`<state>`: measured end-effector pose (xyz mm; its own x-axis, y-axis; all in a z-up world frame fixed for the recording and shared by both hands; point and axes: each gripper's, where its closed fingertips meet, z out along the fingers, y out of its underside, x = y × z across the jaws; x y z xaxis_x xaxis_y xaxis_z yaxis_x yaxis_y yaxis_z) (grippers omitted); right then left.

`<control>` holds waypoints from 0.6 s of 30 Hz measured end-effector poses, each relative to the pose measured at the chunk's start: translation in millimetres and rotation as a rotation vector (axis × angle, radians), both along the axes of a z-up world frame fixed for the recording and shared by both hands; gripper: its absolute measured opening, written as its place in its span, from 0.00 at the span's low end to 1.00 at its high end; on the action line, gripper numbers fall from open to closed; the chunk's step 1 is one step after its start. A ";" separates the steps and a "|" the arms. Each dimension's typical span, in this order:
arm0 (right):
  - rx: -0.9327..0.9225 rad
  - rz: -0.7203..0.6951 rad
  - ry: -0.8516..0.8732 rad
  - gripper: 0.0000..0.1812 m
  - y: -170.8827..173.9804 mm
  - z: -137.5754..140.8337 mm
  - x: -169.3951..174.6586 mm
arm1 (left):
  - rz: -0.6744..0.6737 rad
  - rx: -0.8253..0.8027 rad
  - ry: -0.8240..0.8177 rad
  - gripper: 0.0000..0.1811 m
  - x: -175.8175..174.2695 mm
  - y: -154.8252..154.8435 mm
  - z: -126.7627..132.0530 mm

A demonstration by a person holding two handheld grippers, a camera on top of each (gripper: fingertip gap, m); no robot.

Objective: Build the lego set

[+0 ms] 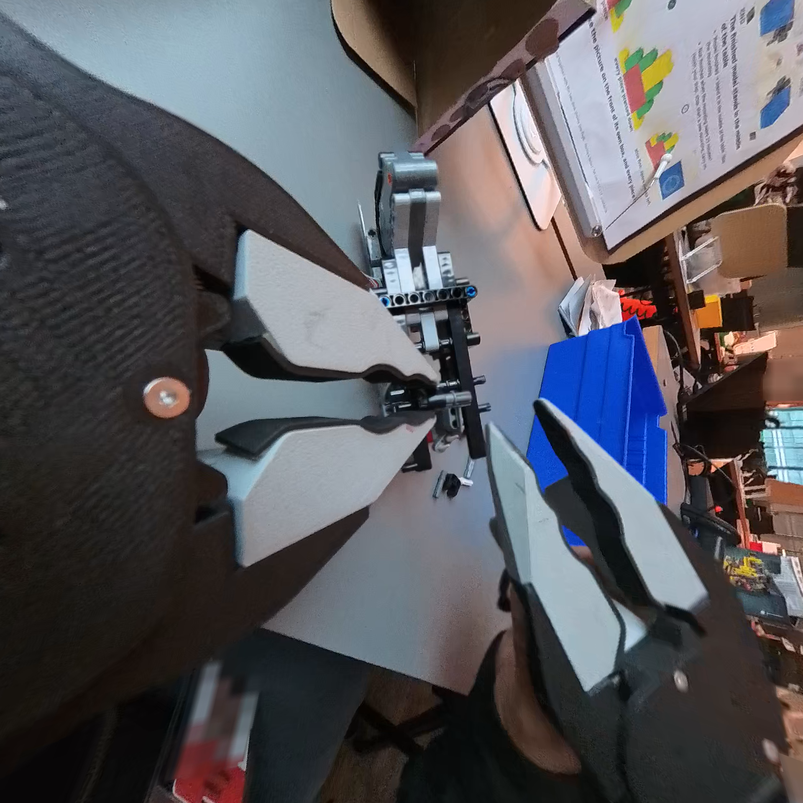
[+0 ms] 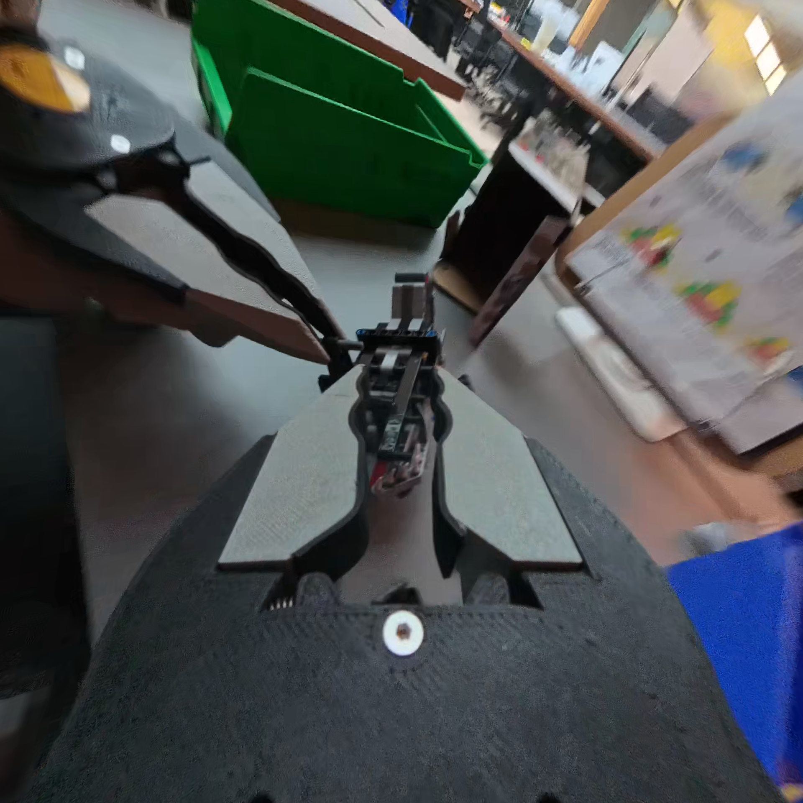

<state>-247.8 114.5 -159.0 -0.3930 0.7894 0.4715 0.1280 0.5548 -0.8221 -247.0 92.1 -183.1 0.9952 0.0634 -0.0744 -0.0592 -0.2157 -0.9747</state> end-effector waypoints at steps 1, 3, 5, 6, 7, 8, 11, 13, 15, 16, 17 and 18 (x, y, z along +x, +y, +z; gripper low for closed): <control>0.108 0.016 0.029 0.09 -5.4 1.5 0.2 | -0.012 -0.008 -0.005 0.04 1.1 0.2 -1.1; 0.312 0.051 0.008 0.06 -11.3 -5.6 0.6 | -0.033 -0.019 -0.011 0.04 2.1 0.2 -2.3; 0.510 0.045 -0.029 0.10 -4.7 -14.1 -1.1 | -0.068 -0.033 -0.013 0.04 4.6 0.6 -3.8; 0.581 0.043 -0.035 0.12 -2.1 -15.9 -1.7 | -0.081 -0.041 -0.015 0.04 5.3 0.7 -4.0; 0.605 0.030 -0.036 0.11 -0.2 -15.7 -2.8 | -0.080 -0.041 -0.015 0.04 3.8 0.3 -2.3; 0.561 0.007 -0.061 0.08 1.2 -16.7 -3.6 | -0.069 -0.025 -0.007 0.04 1.1 -0.4 1.9; 0.237 -0.099 -0.161 0.00 6.5 -16.7 -4.8 | -0.048 0.016 0.026 0.04 -5.2 -3.3 13.6; -0.057 -0.122 -0.154 0.00 0.6 -6.0 -4.9 | -0.036 0.029 0.031 0.04 -7.0 -3.9 16.7; -0.435 -0.110 -0.173 0.00 -10.5 1.7 -3.9 | -0.027 0.036 0.041 0.03 -6.2 -3.2 16.7; -0.619 -0.085 -0.211 0.00 -17.0 1.8 -2.9 | -0.024 0.038 0.047 0.03 -4.9 -2.6 16.4; -0.765 -0.068 -0.257 0.00 -21.2 -0.7 -2.1 | -0.019 0.036 0.052 0.04 -4.1 -2.2 15.6; -0.873 -0.063 -0.295 0.02 -22.9 -4.7 -2.0 | -0.015 0.036 0.057 0.04 -3.1 -2.0 15.0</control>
<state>-249.8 91.6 -163.7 -0.3469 0.8421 -0.4129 0.4073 -0.2613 -0.8751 -250.2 90.1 -168.1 0.9903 0.0517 -0.1290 -0.1179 -0.1789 -0.9768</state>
